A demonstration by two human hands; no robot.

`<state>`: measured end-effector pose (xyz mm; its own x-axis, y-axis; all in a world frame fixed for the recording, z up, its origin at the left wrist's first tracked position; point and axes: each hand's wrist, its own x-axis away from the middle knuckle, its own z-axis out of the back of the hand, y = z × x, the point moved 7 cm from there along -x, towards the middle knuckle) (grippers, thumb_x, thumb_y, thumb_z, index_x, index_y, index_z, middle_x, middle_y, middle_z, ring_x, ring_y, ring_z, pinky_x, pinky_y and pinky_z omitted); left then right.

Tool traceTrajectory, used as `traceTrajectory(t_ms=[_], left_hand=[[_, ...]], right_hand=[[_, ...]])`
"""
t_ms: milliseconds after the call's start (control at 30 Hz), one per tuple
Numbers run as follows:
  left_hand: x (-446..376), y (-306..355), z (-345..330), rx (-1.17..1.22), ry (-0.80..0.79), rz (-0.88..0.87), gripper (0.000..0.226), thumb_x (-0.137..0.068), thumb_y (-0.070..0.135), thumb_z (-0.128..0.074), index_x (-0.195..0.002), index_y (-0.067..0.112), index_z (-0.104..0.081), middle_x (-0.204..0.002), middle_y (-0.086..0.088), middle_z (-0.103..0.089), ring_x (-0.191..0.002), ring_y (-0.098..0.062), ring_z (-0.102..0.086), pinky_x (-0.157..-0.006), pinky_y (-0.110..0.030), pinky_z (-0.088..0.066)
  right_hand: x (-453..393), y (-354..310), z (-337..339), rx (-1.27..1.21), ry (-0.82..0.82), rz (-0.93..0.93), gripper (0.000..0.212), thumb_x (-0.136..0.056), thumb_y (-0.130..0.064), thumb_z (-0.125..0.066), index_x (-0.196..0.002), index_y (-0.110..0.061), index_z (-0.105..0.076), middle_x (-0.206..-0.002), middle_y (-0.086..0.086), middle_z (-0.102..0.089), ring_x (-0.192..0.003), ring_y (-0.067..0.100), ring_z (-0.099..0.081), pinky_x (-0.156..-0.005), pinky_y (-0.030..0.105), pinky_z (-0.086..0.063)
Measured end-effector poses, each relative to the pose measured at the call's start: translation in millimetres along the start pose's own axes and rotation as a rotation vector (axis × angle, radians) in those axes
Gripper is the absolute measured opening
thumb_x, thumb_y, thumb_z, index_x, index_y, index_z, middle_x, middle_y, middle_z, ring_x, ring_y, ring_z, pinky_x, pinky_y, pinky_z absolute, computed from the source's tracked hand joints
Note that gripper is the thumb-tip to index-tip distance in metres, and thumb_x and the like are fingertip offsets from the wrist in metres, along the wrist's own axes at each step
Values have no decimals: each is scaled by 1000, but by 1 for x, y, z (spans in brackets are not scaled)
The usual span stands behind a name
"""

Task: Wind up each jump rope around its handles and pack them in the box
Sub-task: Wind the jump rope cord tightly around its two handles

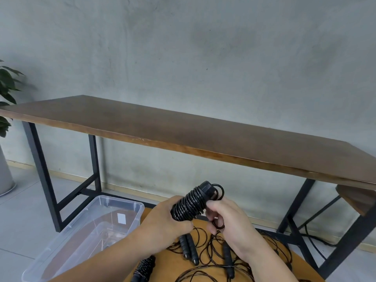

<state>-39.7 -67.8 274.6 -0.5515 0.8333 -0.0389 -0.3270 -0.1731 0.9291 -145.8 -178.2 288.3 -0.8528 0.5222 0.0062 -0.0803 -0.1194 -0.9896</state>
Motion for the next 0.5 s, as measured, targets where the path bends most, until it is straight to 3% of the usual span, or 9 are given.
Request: traceTrajectory(t_ms=[67,200,267,333,500], left_hand=[[0,-1,0,6,-9,20,33,-78,18,-74,-106,31,-64,-87,4,-65,-78,-2,-59,-68,-13,-45],[0,-1,1,-67,-35,12,37,-81,20,-74,-112,36,-61,-93,6,-67,-82,4,-59,-74,-11,-47],[-1,-1,1,-100,-108,-21,50,-80,35,-77,-124,42,-55,-107,12,-68,-98,6,-60,-91,-20,-49],[-1,5,2,-129,-163,-80,66,-76,53,-77,-134,47,-45,-118,20,-65,-111,4,-58,-98,-24,-47],[-2,25,5,-167,-140,-105,65,-77,77,-57,-135,54,-42,-105,28,-66,-103,7,-60,-93,-21,-47]], right_hand=[[-1,4,-2,-5,-5,0,24,-100,-31,-53,-84,-21,-67,-70,-2,-47,-59,11,-44,-66,26,-40],[-1,8,-7,-107,-21,3,22,-93,-36,-57,-89,-21,-73,-68,-5,-47,-59,12,-40,-59,23,-37],[-1,13,-9,-129,-16,-16,34,-88,-42,-59,-97,-11,-69,-67,-2,-45,-57,12,-39,-57,24,-35],[-2,19,-10,-172,6,-44,45,-82,-46,-59,-94,-3,-64,-65,-1,-44,-54,13,-38,-53,24,-32],[-4,13,-8,-87,50,-29,35,-94,-43,-53,-89,-10,-66,-64,-1,-45,-53,14,-40,-53,25,-33]])
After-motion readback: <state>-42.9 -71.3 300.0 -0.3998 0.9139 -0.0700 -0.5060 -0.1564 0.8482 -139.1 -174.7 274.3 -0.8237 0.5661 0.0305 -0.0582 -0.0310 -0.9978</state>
